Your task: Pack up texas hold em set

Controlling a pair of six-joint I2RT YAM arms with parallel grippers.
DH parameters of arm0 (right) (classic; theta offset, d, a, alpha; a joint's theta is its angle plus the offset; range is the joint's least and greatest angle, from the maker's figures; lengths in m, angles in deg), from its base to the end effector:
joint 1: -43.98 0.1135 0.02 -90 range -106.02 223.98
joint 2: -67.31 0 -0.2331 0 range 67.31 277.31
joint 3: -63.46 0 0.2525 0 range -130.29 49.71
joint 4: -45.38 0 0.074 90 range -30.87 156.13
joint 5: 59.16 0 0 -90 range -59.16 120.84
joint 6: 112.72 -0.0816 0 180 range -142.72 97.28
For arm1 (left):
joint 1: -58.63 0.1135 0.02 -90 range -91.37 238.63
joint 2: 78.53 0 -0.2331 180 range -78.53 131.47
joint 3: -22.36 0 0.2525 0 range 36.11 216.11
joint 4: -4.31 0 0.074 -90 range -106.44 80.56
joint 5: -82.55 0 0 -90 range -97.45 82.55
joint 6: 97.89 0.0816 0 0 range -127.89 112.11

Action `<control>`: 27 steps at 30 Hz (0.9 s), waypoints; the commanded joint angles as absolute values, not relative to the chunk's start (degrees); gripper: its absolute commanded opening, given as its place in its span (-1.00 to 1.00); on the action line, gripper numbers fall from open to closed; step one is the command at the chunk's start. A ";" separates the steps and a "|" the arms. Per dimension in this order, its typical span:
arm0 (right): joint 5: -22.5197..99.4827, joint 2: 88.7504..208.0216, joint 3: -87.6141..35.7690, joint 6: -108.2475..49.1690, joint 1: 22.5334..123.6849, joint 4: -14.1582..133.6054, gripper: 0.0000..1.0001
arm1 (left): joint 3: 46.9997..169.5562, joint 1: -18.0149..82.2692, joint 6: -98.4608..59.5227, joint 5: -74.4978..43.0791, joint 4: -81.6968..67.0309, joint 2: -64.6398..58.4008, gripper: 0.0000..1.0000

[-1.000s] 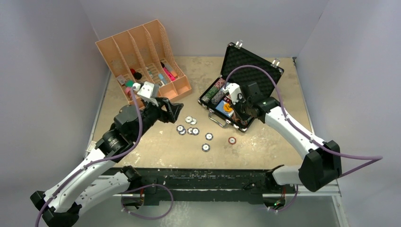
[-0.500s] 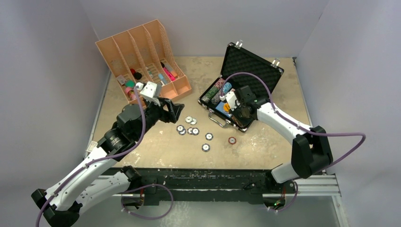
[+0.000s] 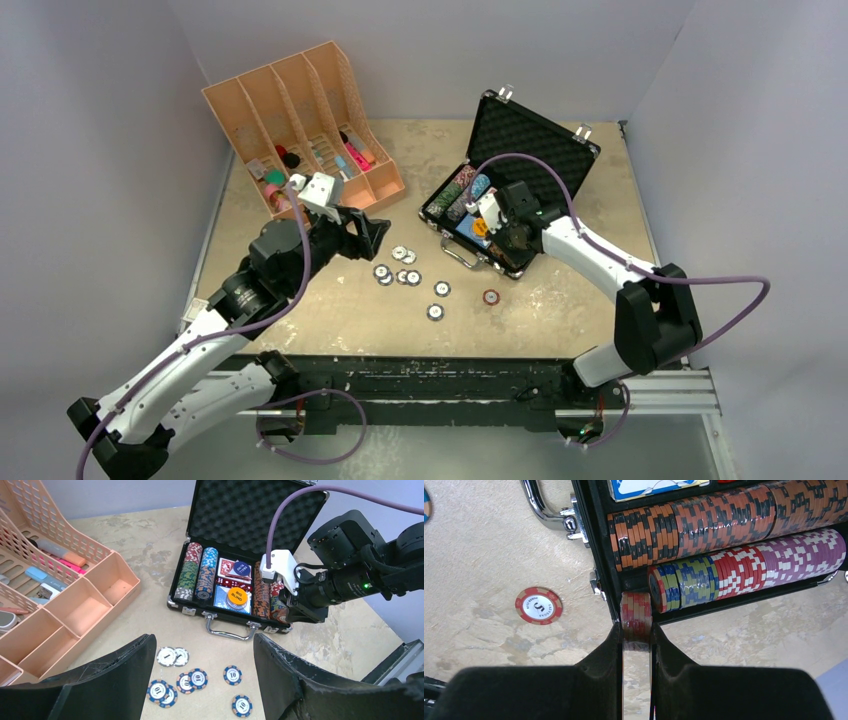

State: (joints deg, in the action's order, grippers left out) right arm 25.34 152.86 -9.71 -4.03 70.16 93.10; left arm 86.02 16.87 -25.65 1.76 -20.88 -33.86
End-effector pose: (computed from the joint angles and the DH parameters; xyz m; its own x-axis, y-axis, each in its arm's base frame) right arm 0.2959 0.1368 0.1572 -0.6100 -0.6553 -0.4456 -0.6247 0.7436 -0.2384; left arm 0.1927 -0.1545 0.3428 -0.2411 -0.1884 -0.9520 0.4885 0.8241 -0.2868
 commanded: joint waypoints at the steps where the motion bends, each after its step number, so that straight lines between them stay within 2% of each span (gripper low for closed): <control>1: 23.55 152.76 -9.51 -4.22 69.85 92.57 -0.85 | 85.98 16.79 -24.59 1.90 -18.58 -33.75 0.41; 8: 23.02 154.36 -9.26 -4.38 69.89 92.28 -0.63 | 86.03 16.73 -24.58 1.86 -18.67 -33.68 0.41; 17: 20.51 153.97 -9.98 -7.20 69.83 91.97 -0.14 | 86.02 16.79 -24.42 1.55 -18.84 -33.70 0.42; 27: 24.68 148.53 -15.60 -13.09 69.75 93.07 -0.09 | 86.05 16.74 -25.08 1.47 -18.51 -34.30 0.42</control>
